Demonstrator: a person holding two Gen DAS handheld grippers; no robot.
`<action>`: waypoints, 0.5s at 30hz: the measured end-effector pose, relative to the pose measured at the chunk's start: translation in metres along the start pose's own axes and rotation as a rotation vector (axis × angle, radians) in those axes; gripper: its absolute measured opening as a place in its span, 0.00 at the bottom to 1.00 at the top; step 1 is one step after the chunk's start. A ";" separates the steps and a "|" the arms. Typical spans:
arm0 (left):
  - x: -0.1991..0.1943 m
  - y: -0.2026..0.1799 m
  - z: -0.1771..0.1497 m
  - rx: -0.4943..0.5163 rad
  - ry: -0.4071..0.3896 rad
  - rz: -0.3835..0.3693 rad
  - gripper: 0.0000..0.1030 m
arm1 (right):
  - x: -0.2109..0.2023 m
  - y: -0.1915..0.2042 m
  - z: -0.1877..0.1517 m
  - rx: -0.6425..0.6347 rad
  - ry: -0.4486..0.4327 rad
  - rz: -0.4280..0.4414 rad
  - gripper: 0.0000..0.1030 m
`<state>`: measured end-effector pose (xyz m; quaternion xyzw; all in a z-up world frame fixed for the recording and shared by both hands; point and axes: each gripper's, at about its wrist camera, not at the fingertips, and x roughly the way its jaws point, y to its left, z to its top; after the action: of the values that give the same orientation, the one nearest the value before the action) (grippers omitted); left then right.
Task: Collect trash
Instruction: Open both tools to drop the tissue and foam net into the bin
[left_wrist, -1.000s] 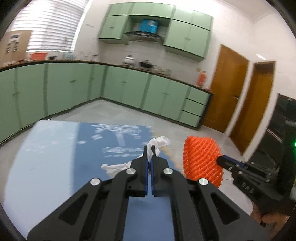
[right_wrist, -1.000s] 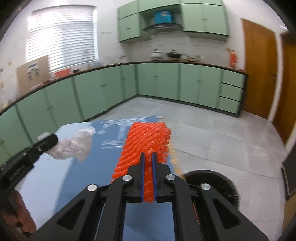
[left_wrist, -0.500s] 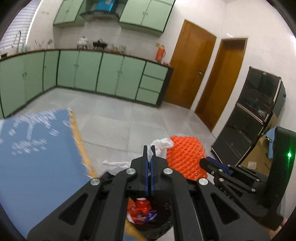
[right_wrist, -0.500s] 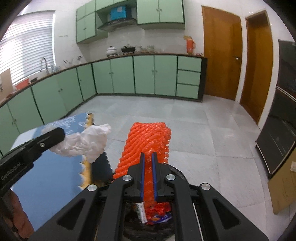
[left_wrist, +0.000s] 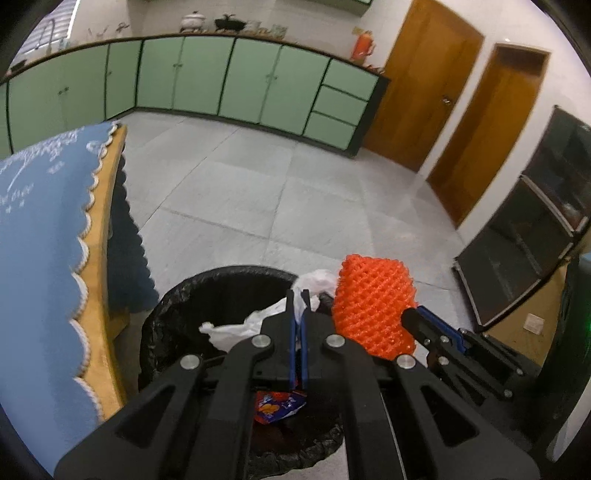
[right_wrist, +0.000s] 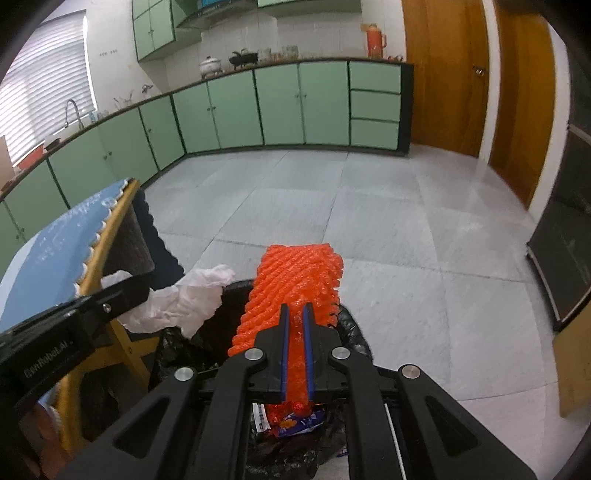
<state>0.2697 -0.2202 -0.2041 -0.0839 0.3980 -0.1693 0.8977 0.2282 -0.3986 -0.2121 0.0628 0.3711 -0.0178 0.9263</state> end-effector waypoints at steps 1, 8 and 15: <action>0.006 -0.001 -0.002 0.000 0.009 0.012 0.01 | 0.008 -0.001 -0.003 0.000 0.011 0.011 0.07; 0.025 0.001 -0.006 -0.021 0.035 0.072 0.05 | 0.037 -0.013 -0.018 0.017 0.052 0.031 0.29; 0.021 -0.012 -0.009 -0.012 0.011 0.099 0.05 | 0.028 -0.029 -0.023 0.036 -0.005 -0.007 0.34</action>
<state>0.2731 -0.2392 -0.2215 -0.0683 0.4076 -0.1228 0.9023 0.2306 -0.4235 -0.2506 0.0783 0.3688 -0.0279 0.9258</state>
